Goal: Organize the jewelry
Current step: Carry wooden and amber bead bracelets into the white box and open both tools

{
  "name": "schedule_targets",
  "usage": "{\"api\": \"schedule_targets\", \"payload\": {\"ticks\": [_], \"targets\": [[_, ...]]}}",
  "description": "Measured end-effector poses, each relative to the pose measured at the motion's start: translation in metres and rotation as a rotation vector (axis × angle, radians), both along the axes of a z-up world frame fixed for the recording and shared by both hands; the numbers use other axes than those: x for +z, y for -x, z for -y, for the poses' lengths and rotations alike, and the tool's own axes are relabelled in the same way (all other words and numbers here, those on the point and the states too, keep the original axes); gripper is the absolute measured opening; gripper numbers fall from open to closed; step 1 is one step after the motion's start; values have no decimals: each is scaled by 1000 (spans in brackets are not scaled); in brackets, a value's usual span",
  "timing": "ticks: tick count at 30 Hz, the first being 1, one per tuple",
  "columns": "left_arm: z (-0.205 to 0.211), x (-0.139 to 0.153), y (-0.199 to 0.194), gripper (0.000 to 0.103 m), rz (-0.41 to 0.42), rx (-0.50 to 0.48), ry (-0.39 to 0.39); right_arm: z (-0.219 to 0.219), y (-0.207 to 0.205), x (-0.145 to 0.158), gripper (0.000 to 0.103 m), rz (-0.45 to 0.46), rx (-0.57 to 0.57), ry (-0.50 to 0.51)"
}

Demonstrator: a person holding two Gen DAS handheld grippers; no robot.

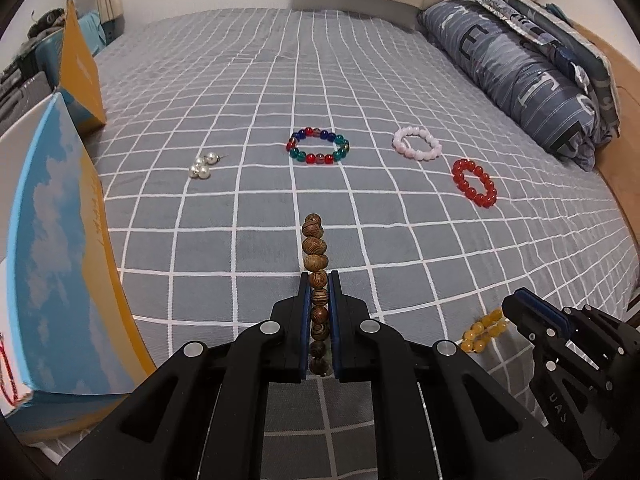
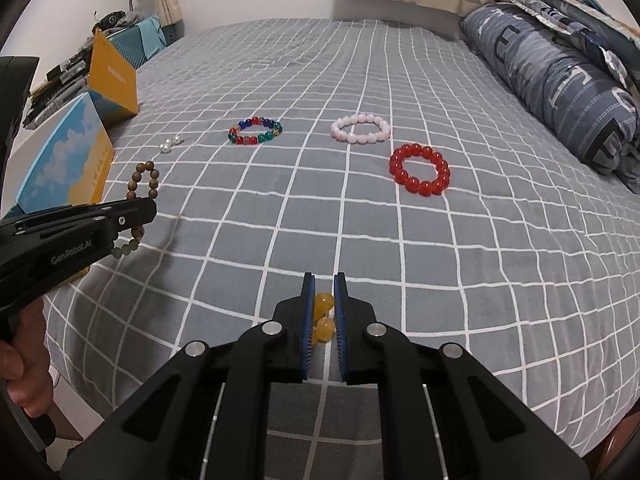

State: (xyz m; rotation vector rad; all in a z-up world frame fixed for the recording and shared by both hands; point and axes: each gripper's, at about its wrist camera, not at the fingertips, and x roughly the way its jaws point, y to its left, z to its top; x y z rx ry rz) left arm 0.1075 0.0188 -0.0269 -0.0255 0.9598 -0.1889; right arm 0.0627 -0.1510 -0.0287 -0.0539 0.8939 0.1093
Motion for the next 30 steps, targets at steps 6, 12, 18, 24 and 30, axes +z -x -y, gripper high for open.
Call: {"api": "schedule_targets", "payload": {"ticks": [6,12,18,24,30], "targets": [[-2,8,1,7,5,4,4,1,-2,11,9,18,-4,-5],[-4,22,1,7,21,11,-3,0,-5,25,9,41,-4,-9],[-8,33,2,7,37,18,-11,-5,-8,41,9,67,4,-8],[-16,47,6,7,61,36,-13,-11,-14,54,9,86,12,-24],[-33,63,13,7,84,67,-19,-25,-23,65,9,94,31,-42]]}}
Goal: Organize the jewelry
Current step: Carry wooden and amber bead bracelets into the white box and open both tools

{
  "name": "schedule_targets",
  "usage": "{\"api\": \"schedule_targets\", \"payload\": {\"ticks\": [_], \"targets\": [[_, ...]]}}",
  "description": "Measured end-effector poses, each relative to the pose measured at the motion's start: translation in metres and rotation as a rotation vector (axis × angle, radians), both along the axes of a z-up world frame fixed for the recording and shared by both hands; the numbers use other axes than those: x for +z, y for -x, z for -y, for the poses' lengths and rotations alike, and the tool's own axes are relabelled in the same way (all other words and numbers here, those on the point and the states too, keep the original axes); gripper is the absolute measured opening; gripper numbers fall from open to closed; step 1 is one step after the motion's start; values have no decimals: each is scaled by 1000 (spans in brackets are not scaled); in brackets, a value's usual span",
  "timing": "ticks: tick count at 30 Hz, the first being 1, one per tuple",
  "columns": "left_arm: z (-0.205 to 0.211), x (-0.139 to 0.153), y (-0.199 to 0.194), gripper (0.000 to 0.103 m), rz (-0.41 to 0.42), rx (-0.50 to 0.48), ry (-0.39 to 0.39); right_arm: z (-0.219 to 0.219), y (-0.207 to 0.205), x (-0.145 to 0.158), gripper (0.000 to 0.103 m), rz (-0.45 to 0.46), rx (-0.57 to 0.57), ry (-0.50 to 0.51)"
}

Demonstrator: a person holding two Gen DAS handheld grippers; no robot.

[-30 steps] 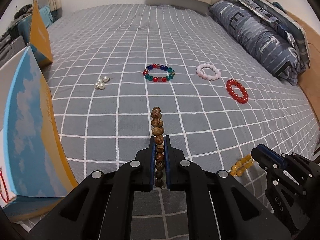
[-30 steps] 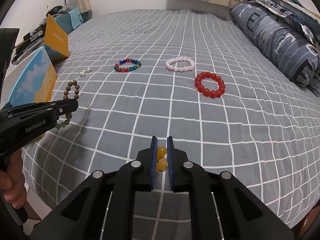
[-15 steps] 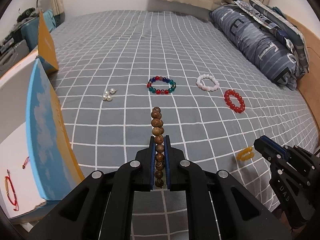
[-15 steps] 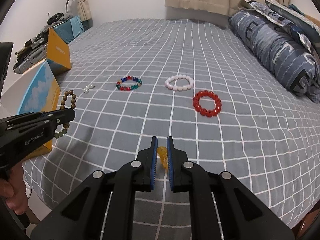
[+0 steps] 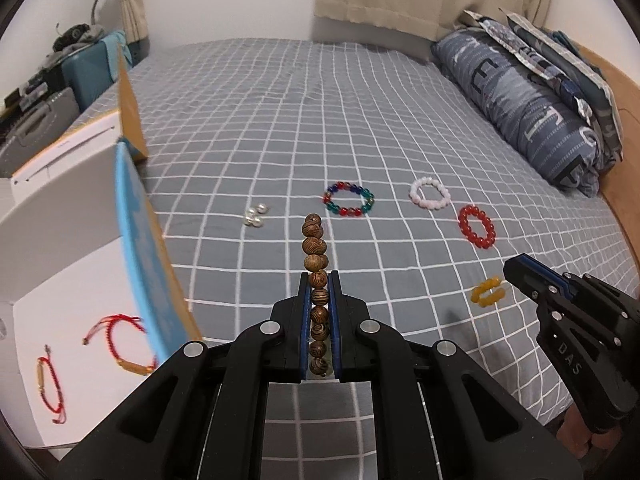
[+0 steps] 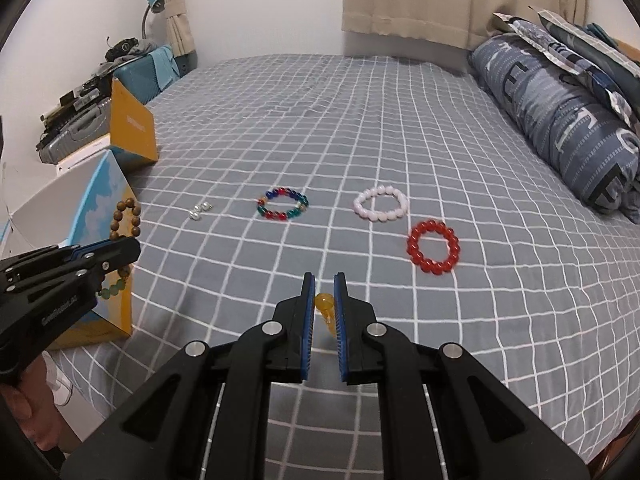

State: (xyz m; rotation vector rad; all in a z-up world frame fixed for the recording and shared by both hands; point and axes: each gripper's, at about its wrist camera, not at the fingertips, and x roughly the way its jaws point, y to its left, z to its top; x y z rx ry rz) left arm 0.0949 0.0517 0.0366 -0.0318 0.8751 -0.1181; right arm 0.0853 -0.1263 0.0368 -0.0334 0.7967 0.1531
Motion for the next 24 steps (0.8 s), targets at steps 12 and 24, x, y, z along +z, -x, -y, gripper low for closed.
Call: {"api": "schedule_targets", "payload": {"ticks": [12,24], "targets": [[-63,37,23,7,49,99,25,-55,-18,31,9,30,86,-29],[-148,63,53,7,88,277,17,-143,-17,72,9,80,255,-56]]}}
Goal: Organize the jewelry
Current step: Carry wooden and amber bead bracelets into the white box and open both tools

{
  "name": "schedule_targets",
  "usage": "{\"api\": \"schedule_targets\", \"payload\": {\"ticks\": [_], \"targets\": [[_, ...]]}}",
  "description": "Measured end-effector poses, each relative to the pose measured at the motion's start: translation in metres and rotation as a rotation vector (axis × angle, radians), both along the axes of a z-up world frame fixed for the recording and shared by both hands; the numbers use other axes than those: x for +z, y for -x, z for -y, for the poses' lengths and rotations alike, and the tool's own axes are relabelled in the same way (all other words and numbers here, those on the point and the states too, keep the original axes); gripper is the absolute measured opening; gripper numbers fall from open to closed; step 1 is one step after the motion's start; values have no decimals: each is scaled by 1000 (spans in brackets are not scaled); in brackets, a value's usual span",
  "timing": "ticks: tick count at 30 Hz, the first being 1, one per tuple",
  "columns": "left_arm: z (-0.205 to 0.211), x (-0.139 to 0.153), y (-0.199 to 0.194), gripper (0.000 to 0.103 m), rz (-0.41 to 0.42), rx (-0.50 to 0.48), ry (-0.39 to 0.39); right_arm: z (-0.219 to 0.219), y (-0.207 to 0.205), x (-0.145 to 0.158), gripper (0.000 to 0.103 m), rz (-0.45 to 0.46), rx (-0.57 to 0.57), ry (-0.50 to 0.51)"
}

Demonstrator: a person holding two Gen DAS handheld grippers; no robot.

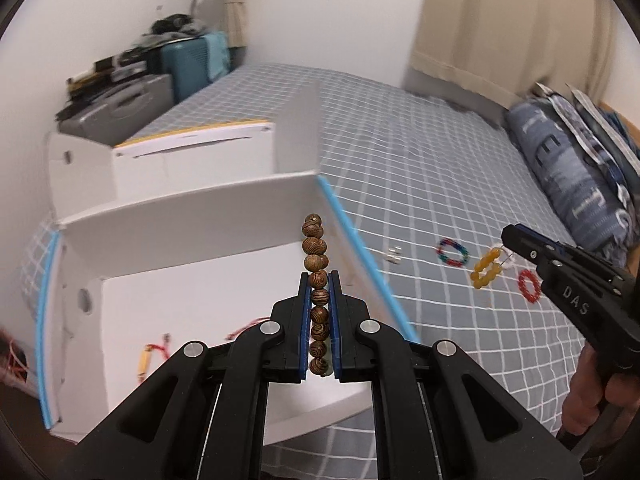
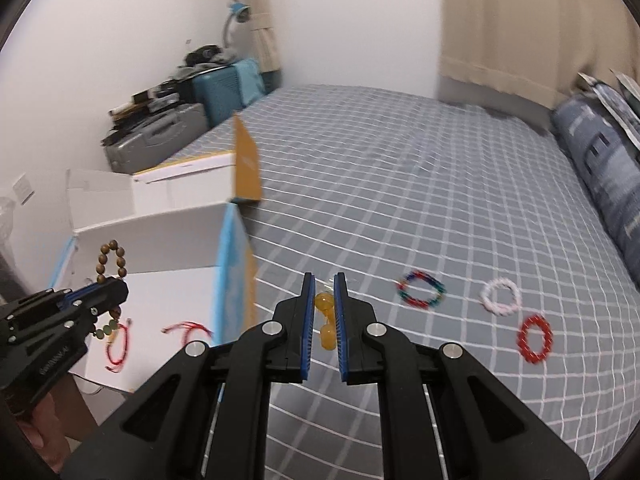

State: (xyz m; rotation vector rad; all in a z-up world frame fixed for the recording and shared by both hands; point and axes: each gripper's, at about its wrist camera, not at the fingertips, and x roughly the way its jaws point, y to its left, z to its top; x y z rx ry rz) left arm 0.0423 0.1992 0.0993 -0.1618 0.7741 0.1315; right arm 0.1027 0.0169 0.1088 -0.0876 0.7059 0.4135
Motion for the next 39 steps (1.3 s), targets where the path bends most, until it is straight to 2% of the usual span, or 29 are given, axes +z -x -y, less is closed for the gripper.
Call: {"api": "schedule_targets", "payload": {"ticks": [7,11,16,22,31,39], "targets": [[-42,4,18,7,3,99,-5,-56,7,17,9,22,104,-3],[-68,-3,28,7,-15,148,-2,-88,13,15,9,18,159,5],[-89,-23,32,7,-57,184,9,-123,17,-7,9,-20,218,29],[-112,-50,38,7,-115,233,25,-156,16,-45,9,-111,257,62],[-132,-85,38,7,-214,274,56,-173,10,-82,9,-230,254,117],[-134,-95,39,8,-245,272,67,-183,10,-97,9,-269,253,161]]}}
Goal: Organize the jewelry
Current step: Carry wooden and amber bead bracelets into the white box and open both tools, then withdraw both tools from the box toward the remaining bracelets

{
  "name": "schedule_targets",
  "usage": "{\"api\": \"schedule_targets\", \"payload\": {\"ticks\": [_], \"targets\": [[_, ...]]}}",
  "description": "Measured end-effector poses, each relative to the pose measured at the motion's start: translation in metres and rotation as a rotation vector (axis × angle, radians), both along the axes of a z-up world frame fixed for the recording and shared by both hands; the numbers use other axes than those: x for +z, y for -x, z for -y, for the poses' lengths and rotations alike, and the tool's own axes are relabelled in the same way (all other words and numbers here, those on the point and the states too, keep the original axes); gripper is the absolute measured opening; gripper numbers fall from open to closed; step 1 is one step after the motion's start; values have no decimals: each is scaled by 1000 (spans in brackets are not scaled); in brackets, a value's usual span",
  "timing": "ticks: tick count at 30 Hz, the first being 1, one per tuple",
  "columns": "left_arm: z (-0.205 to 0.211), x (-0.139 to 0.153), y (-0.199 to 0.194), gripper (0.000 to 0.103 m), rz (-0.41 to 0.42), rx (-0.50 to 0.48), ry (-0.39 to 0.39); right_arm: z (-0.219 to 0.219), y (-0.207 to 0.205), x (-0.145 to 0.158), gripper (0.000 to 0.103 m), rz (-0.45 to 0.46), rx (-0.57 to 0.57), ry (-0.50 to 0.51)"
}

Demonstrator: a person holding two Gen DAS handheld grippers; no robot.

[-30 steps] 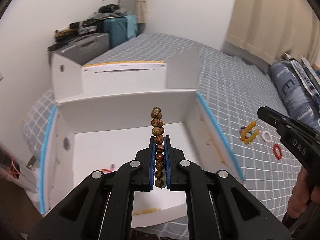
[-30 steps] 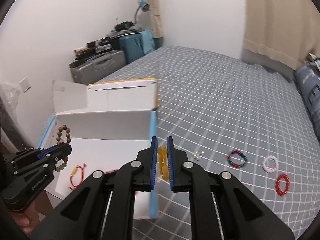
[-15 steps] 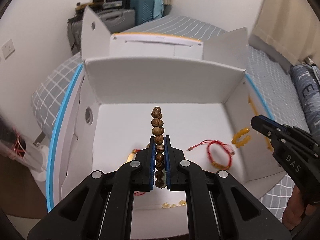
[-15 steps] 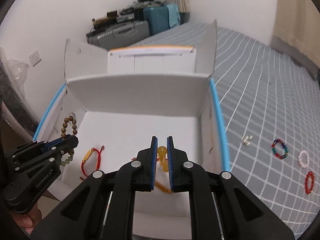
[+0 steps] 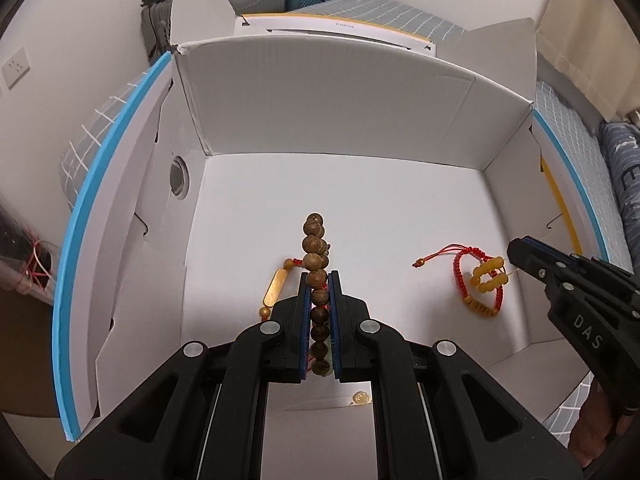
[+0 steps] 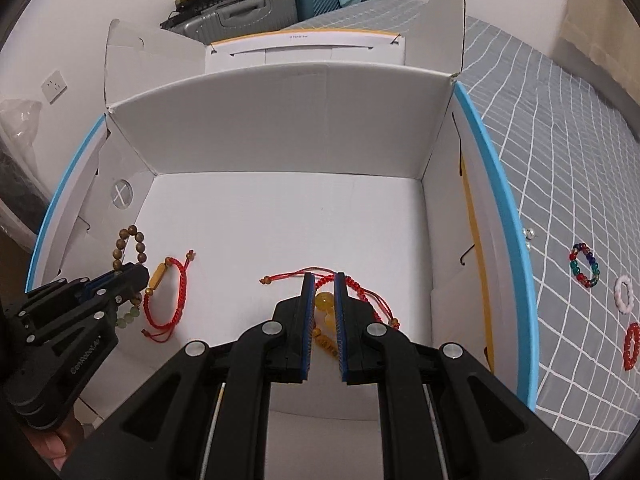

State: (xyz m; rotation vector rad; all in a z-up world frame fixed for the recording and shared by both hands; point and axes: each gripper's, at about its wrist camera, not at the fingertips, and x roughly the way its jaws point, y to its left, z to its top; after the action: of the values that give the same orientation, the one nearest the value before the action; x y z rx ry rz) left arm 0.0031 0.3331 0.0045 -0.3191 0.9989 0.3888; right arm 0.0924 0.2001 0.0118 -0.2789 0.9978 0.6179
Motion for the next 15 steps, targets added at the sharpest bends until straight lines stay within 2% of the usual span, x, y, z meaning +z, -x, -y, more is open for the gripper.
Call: {"api": "schedule_targets", "payload": {"ticks": [4,6,7,8,9,11,13,15], "targets": [[1,1,0,10,-2,3,-8,1,0,-1,12,-13,1,-2],[1,2,-1,10,-4,3,-11,3,0,2,24,-14,6,-12],[1,3,0,14,-1,2,-11,4,1,4,42,-13,6,-25],[2,5,1,25,3,2,-15,6,2,7,56,-5,4,-36],[3,6,2,37,6,4,-21,8,3,11,58,9,3,-50],[5,12,5,50,22,5,-33,11,7,18,68,35,9,-72],[7,18,6,58,35,4,-45,14,9,24,82,48,3,-84],[9,24,8,70,50,6,-60,18,10,31,91,77,-18,-95]]}}
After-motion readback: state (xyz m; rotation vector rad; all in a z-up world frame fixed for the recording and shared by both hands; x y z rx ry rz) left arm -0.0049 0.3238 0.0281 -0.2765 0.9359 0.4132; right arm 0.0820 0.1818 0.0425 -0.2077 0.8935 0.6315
